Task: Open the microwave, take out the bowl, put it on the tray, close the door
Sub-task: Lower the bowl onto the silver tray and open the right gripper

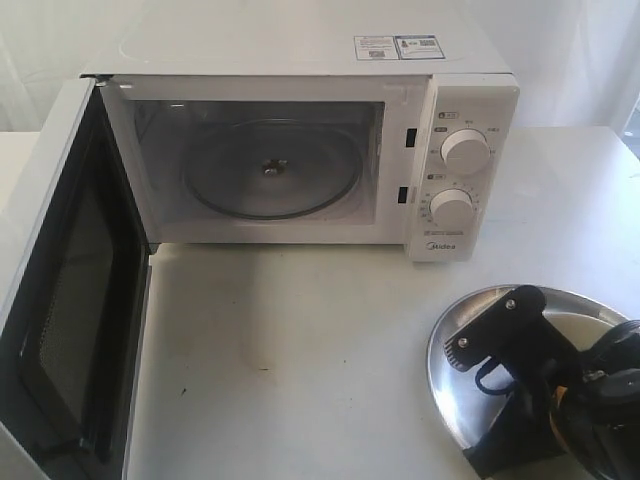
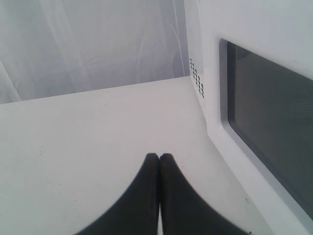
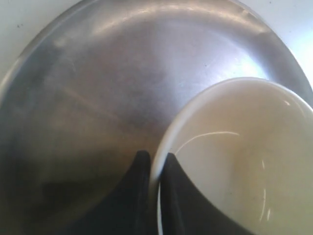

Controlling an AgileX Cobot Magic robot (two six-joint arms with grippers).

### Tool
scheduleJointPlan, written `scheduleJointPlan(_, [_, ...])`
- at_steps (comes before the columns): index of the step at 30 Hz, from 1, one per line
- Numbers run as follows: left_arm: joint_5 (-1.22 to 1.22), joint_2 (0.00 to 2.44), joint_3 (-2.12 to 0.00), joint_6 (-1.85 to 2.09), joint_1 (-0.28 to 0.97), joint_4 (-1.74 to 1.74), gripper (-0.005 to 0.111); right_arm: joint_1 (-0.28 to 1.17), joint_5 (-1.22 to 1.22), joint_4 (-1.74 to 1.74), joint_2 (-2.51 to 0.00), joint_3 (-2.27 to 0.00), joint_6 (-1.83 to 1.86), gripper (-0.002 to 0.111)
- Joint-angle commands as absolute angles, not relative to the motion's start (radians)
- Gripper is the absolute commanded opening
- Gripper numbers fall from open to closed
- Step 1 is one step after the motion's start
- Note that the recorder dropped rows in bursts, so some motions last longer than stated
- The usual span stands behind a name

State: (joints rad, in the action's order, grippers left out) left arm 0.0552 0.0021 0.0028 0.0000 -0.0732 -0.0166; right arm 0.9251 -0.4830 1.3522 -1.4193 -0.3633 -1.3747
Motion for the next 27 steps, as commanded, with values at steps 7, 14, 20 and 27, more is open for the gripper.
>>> scheduleJointPlan(7, [0.059, 0.000, 0.000, 0.000, -0.069, -0.009, 0.000, 0.916, -0.516, 1.407, -1.420, -0.358, -1.485, 0.000])
scheduleJointPlan(14, [0.059, 0.000, 0.000, 0.000, -0.069, -0.009, 0.000, 0.916, -0.518, 1.405, -1.394, -0.358, -1.555, 0.000])
scheduleJointPlan(20, [0.059, 0.000, 0.000, 0.000, -0.069, -0.009, 0.000, 0.916, -0.484, 1.405, -1.327, -0.358, -1.557, 0.013])
scheduleJointPlan(27, [0.059, 0.000, 0.000, 0.000, -0.069, -0.009, 0.000, 0.916, -0.450, 1.414, -1.264, -0.358, -1.549, 0.050])
